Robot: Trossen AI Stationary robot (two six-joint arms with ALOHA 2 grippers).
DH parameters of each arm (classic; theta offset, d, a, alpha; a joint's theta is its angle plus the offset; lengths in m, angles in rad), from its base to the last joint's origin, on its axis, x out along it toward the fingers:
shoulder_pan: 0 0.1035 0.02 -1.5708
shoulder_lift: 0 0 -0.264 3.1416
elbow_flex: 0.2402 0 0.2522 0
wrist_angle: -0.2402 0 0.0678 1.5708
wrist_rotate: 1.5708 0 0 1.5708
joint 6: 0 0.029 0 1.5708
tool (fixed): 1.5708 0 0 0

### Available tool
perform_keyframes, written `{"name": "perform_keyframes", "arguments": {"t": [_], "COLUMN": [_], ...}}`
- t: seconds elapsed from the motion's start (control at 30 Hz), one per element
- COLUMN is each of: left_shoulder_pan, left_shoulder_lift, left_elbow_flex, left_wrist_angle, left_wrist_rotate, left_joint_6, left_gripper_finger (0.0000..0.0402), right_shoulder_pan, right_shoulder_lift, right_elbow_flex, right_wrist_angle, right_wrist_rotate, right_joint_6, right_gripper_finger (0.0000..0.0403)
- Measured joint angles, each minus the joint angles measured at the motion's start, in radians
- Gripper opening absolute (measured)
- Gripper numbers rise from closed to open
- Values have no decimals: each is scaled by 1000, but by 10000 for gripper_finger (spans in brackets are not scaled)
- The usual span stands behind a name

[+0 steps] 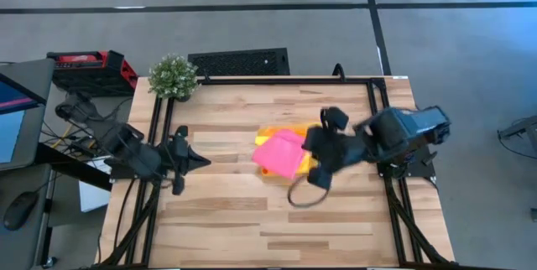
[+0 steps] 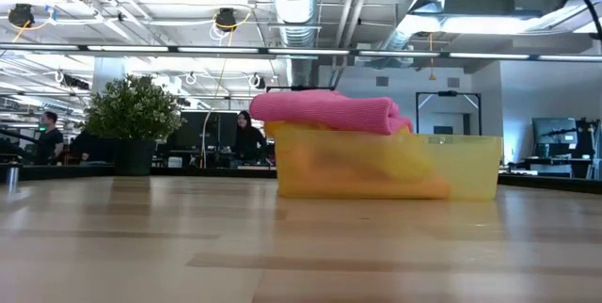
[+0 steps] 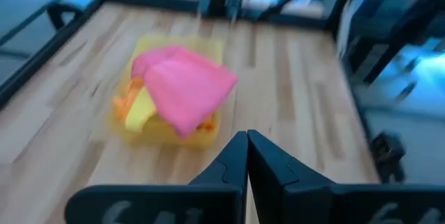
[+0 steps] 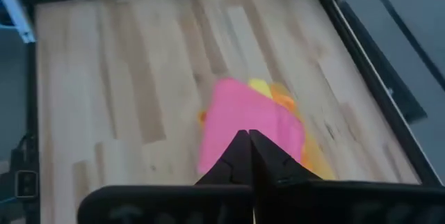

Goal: Fold microfiber towels
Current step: Return to Home Position

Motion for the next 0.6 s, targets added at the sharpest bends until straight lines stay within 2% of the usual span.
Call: {"name": "perform_keyframes", "arguments": {"t": [0.13, 0.23, 0.3, 0.43, 0.6], "left_shoulder_pan": [49, 96, 126, 178, 199], "left_shoulder_lift": [-180, -302, -380, -519, -665], "left_elbow_flex": [-186, -307, -375, -464, -530], "left_wrist_angle": [230, 351, 376, 380, 379], "left_wrist_rotate": [57, 110, 125, 131, 137], "left_joint_6": [104, 159, 175, 175, 228], "left_gripper_finger": [0, 0, 0, 0, 0], "right_shoulder_pan": [93, 142, 168, 216, 270], "right_shoulder_lift": [-25, -70, -120, -255, -459], "right_elbow_flex": [-95, -201, -286, -477, -767], "right_wrist_angle": [89, 94, 94, 153, 372], "right_wrist_rotate": [60, 101, 155, 178, 240], "right_joint_6": [22, 125, 227, 388, 411], "right_gripper_finger": [5, 7, 7, 3, 3]}}
